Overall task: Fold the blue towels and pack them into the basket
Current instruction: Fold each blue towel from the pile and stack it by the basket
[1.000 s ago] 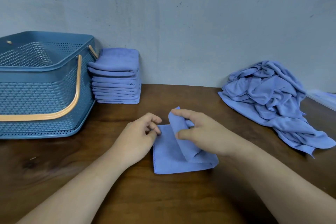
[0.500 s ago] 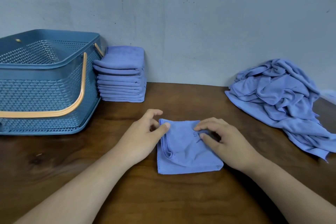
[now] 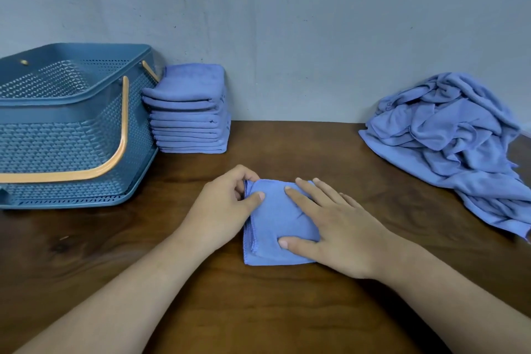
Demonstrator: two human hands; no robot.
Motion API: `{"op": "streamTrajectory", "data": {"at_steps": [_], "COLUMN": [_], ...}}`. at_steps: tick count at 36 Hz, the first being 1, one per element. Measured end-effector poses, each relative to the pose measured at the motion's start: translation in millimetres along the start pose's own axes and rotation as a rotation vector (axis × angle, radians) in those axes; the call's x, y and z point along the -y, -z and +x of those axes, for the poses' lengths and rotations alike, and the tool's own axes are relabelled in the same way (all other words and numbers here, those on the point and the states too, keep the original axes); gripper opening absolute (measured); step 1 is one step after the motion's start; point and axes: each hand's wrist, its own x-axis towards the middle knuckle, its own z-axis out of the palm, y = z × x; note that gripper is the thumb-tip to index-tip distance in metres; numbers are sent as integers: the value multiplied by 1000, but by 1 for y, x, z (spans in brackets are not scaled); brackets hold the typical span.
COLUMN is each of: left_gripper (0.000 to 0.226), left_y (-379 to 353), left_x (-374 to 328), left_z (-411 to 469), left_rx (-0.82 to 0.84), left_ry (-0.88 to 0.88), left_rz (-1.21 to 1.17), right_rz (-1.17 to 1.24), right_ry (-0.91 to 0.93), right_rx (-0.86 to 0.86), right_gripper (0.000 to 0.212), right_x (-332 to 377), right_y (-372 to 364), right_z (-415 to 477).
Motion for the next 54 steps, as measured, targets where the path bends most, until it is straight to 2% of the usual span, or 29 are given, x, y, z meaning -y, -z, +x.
{"op": "streamTrajectory", "data": {"at_steps": [2, 5, 7, 9, 11, 13, 16, 18, 20, 22, 24, 26, 31, 36, 39, 41, 44, 46, 48, 51, 54], "left_gripper": [10, 18, 19, 17, 19, 30, 55, 63, 67, 71, 75, 78, 76, 48, 43, 43, 44, 51, 58, 70, 81], "left_y": [2, 4, 6, 6, 1, -11, -22, -17, -12, -9, -7, -7, 5, 20, 16, 10, -7, -16, -19, -18, -18], "left_x": [1, 2, -1, -10, -23, -29, -23, -19, -19, -19, -17, -13, -5, -3, -15, -26, -39, -36, -29, -24, -27], "left_z": [2, 2, 0, -5, -12, -19, -24, -24, -24, -24, -23, -22, -15, -6, -10, -17, -29, -29, -29, -31, -32], "left_rx": [-48, -102, -144, -157, -59, 119, 314, 367, 383, 389, 395, 389, 333, 0, -128, -82, 139, 270, 330, 291, 287], "left_ry": [11, -4, -78, -214, -334, -358, -251, -159, -90, -61, -54, -51, 12, 59, -28, -179, -361, -326, -234, -85, 15], "left_rz": [27, 178, 306, 338, 307, 322, 508, 631, 692, 686, 655, 619, 450, 282, 176, 211, 424, 562, 674, 766, 732], "right_rz": [14, 39, 51, 54, 73, 107, 198, 332, 570, 751, 691, 615, 413, 247, 199, 166, 138, 138, 145, 172, 232], "right_ry": [-5, -18, -22, -24, -28, -23, 5, 45, 58, 12, -32, -25, -44, -84, -101, -98, -90, -84, -80, -81, -75], "right_rx": [-3, 22, 36, 36, 31, 27, 30, 32, -36, -186, -292, -273, -221, -135, -66, -12, 42, 54, 61, 66, 29], "right_gripper": [100, 99, 99, 100, 101, 101, 100, 97, 85, 57, 38, 34, 52, 73, 83, 91, 98, 99, 99, 101, 105], "right_x": [-1, 0, 2, 2, 3, 2, -2, -12, -23, -33, -40, -41, -33, -17, -12, -10, -9, -10, -11, -15, -16], "right_y": [-2, -2, 0, 0, -1, -4, -5, -5, -2, 0, -1, -3, -4, -3, -3, -2, -1, -1, -1, -1, -3], "right_z": [0, -1, -1, -1, 0, 1, 0, -2, -5, -4, 0, 2, 1, 1, 2, 2, 2, 1, 0, -1, -2]}}
